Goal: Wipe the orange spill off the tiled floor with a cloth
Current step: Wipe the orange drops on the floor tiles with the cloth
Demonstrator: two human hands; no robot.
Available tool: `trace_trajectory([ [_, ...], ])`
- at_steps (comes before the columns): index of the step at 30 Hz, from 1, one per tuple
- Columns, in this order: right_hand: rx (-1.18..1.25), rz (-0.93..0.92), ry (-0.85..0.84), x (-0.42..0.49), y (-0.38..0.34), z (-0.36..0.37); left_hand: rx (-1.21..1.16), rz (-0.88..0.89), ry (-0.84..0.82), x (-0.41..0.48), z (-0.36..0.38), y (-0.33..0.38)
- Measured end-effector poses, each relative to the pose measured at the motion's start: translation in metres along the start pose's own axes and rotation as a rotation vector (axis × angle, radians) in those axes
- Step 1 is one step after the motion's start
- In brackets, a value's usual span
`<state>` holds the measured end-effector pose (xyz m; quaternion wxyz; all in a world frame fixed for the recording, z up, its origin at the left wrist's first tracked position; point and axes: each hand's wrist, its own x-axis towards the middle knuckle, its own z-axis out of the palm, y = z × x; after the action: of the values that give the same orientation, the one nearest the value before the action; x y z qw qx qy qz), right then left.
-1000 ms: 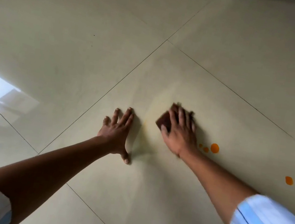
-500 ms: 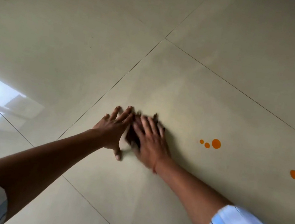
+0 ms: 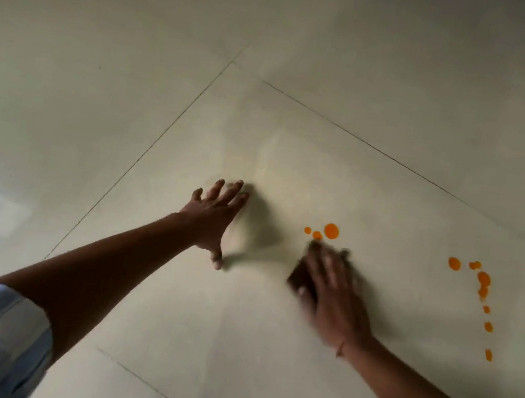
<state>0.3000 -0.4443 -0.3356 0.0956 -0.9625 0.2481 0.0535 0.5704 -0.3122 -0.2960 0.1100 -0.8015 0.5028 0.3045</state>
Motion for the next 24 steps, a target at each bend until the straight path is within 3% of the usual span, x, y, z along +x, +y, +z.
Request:
trace_trajectory([
  [2, 0.056, 0.389, 0.018, 0.048, 0.033, -0.013, -0.006, -0.004, -0.016, 0.012, 0.001, 0.016],
  [3, 0.101, 0.498, 0.026, 0.078, 0.033, -0.017, -0.004, -0.01, -0.02, 0.016, 0.003, 0.021],
  [4, 0.111, 0.494, 0.009, 0.104, 0.018, -0.02, -0.006, -0.021, -0.016, 0.018, 0.005, 0.022],
  [6, 0.05, 0.293, 0.063, 0.123, -0.025, -0.008, -0.007, -0.025, -0.005, 0.022, 0.009, 0.022],
  [9, 0.02, -0.08, 0.004, 0.046, -0.051, 0.008, -0.019, -0.024, -0.007, 0.018, 0.009, 0.021],
  [10, 0.027, -0.112, -0.043, 0.016, -0.034, 0.005, -0.026, -0.025, -0.016, 0.017, 0.007, 0.022],
  [12, 0.016, 0.022, -0.011, 0.0, 0.019, 0.0, -0.028, -0.017, -0.034, 0.017, 0.006, 0.023],
  [15, 0.074, 0.417, 0.014, 0.081, 0.036, -0.017, -0.026, -0.02, -0.036, 0.02, 0.007, 0.023],
  [18, 0.042, 0.205, 0.048, 0.107, -0.037, -0.005, -0.004, -0.03, -0.044, 0.022, 0.008, 0.021],
  [21, 0.043, -0.06, -0.018, 0.014, -0.032, 0.008, -0.002, -0.033, -0.057, 0.02, 0.004, 0.026],
  [22, 0.038, -0.038, -0.004, -0.005, -0.007, 0.007, -0.002, -0.032, -0.067, 0.019, 0.003, 0.029],
  [24, 0.028, 0.188, -0.007, 0.012, 0.032, -0.001, -0.002, -0.044, -0.078, 0.019, 0.0, 0.032],
])
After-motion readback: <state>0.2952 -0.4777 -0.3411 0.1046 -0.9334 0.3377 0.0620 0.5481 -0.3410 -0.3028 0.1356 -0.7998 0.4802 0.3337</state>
